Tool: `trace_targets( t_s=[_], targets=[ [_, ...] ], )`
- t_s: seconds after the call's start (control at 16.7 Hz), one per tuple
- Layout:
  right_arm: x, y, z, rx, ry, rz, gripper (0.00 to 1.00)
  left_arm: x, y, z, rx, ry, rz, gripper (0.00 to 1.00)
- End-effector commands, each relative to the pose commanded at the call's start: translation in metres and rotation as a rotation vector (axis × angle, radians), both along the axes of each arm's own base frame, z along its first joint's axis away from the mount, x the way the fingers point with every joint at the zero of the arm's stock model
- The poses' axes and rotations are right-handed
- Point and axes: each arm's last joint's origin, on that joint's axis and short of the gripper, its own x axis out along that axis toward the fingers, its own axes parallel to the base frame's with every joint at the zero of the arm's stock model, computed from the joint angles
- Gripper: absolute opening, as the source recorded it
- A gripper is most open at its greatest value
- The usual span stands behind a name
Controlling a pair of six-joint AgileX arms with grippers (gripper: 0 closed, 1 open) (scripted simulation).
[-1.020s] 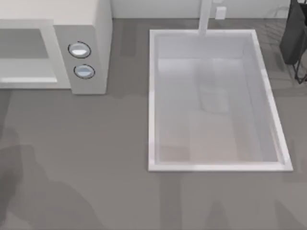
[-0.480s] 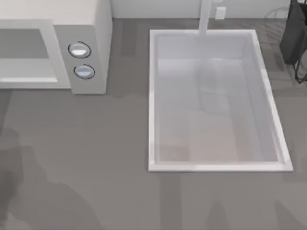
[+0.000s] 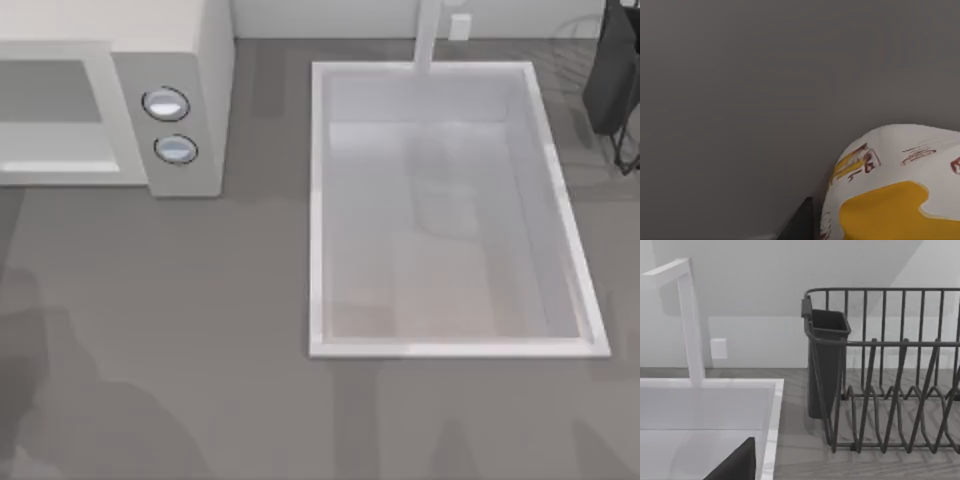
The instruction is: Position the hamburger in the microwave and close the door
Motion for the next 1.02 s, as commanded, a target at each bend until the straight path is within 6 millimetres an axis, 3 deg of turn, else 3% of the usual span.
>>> trace_targets(
  t_s=[0.18, 0.24, 0.66, 0.72, 0.84, 1.02],
  targets=[
    [0.0, 0.0, 0.0, 0.0, 0.0, 0.0, 1.0, 0.0, 0.0, 0.0, 0.0, 0.0, 0.0, 0.02],
    [0.0, 0.0, 0.0, 0.0, 0.0, 0.0, 1.0, 0.0, 0.0, 0.0, 0.0, 0.0, 0.0, 0.0],
    [0.0, 0.0, 0.0, 0.0, 0.0, 0.0, 1.0, 0.0, 0.0, 0.0, 0.0, 0.0, 0.0, 0.0],
    [0.0, 0.0, 0.0, 0.0, 0.0, 0.0, 1.0, -0.002, -0.002, 0.022, 0.002, 0.001, 0.02, 0.0],
    [0.0, 0.0, 0.0, 0.0, 0.0, 0.0, 1.0, -0.001, -0.001, 0.027, 0.003, -0.002, 0.02, 0.0],
    [0.0, 0.0, 0.0, 0.0, 0.0, 0.0, 1.0, 0.003, 0.001, 0.05, 0.003, -0.002, 0.018, 0.0]
  ],
)
